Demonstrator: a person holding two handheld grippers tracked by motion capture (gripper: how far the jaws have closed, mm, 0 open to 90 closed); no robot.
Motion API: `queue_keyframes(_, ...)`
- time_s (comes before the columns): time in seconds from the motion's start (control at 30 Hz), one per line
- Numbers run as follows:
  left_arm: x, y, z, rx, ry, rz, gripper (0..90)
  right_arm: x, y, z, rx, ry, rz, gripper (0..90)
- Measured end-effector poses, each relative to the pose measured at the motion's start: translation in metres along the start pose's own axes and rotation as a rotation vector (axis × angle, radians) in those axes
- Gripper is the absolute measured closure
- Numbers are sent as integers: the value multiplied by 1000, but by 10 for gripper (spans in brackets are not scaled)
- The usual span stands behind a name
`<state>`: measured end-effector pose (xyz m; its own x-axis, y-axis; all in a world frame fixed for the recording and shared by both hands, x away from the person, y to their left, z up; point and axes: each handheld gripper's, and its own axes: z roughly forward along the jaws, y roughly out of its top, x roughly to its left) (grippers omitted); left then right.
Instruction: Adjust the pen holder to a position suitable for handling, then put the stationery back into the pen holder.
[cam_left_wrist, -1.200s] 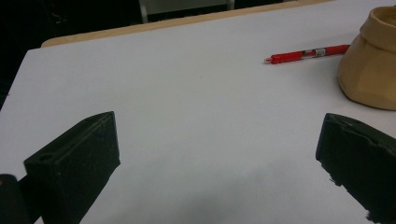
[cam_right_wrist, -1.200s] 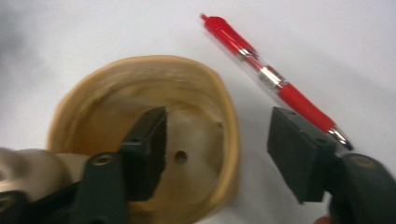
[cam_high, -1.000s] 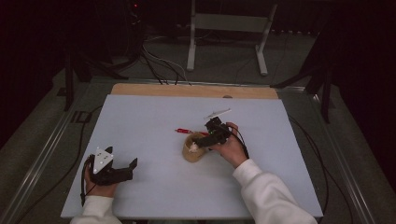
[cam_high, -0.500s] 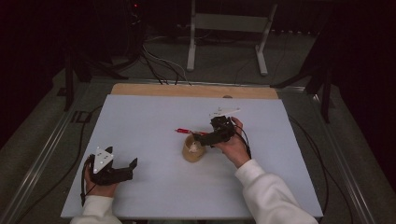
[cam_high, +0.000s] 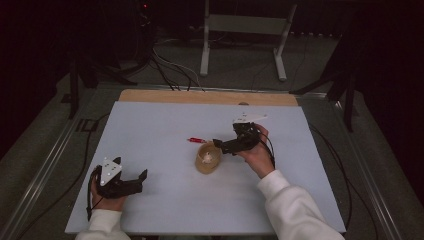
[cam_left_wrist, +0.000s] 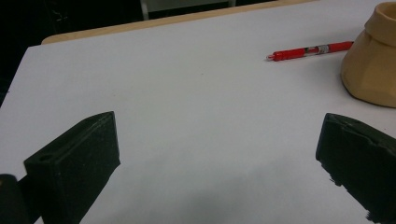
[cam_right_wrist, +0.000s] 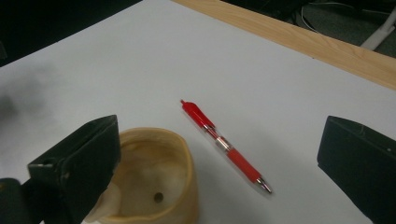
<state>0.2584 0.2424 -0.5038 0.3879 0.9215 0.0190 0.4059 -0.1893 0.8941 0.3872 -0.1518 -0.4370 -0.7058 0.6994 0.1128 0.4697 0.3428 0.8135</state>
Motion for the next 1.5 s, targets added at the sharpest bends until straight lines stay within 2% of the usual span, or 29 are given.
queue_keyframes(0.3,-1,0,0,2,0,3,1,-9,3,-6,3,-26,2,0)
queue_keyframes(0.33,0,0,0,2,0,3,1,-9,6,-7,14,-54,-26,0)
queue_keyframes(0.4,0,0,0,4,-1,3,1,-11,8,-6,25,-65,-51,0)
queue_keyframes(0.7,-1,-1,1,6,-1,6,2,-27,12,1,46,-78,-39,0)
queue_keyframes(0.93,-1,-1,1,7,-2,7,1,-42,16,12,83,-89,-11,0)
queue_keyframes(1.07,-1,-1,1,10,-3,8,1,-43,20,20,103,-99,-21,0)
queue_keyframes(1.27,0,-1,1,6,-3,6,1,-45,24,34,114,-84,-32,13)
queue_keyframes(1.5,0,-1,1,6,-5,7,1,-49,10,58,194,-75,-26,50)
